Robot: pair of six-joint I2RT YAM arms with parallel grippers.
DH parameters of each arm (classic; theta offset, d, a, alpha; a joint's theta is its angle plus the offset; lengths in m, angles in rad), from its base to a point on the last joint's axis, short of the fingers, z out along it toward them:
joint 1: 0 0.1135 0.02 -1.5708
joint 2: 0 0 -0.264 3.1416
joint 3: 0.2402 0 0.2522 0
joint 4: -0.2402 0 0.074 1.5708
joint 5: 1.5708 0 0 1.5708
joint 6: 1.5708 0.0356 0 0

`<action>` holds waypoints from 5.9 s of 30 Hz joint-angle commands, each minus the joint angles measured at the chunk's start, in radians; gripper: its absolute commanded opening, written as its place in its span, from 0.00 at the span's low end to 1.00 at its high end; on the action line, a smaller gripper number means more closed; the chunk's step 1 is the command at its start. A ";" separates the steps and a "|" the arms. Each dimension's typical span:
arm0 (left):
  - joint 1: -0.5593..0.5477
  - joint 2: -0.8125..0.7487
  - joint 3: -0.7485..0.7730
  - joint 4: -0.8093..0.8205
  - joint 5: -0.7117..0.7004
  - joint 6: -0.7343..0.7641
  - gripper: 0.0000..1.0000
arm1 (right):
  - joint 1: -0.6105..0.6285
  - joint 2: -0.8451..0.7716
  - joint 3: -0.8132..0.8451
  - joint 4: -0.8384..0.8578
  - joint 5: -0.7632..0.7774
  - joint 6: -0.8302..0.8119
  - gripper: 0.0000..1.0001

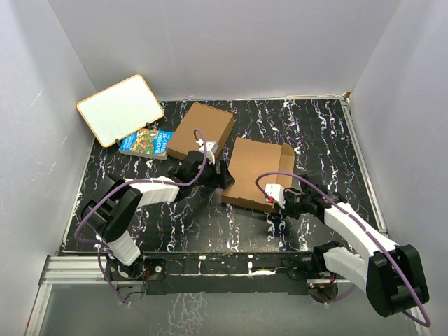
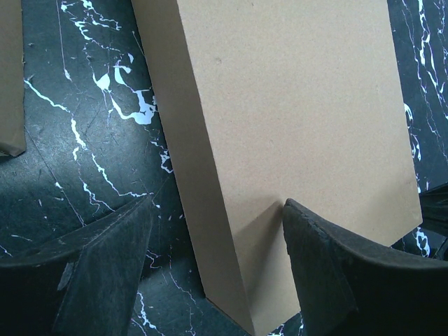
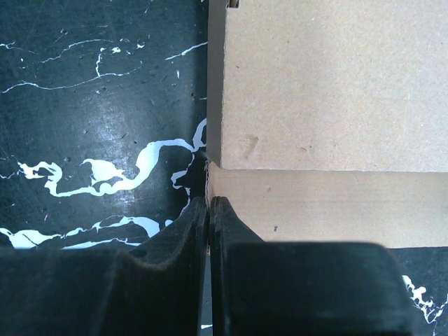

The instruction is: Fold the paper box

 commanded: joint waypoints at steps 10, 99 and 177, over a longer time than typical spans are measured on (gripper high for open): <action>0.012 0.002 -0.019 -0.052 -0.025 0.020 0.71 | -0.015 0.034 0.057 -0.024 0.027 0.029 0.08; 0.009 0.030 0.011 -0.073 0.016 -0.004 0.70 | 0.127 0.351 0.384 -0.132 -0.138 0.259 0.16; -0.012 0.027 0.041 -0.097 0.033 -0.059 0.71 | 0.228 0.419 0.490 -0.206 -0.081 0.329 0.09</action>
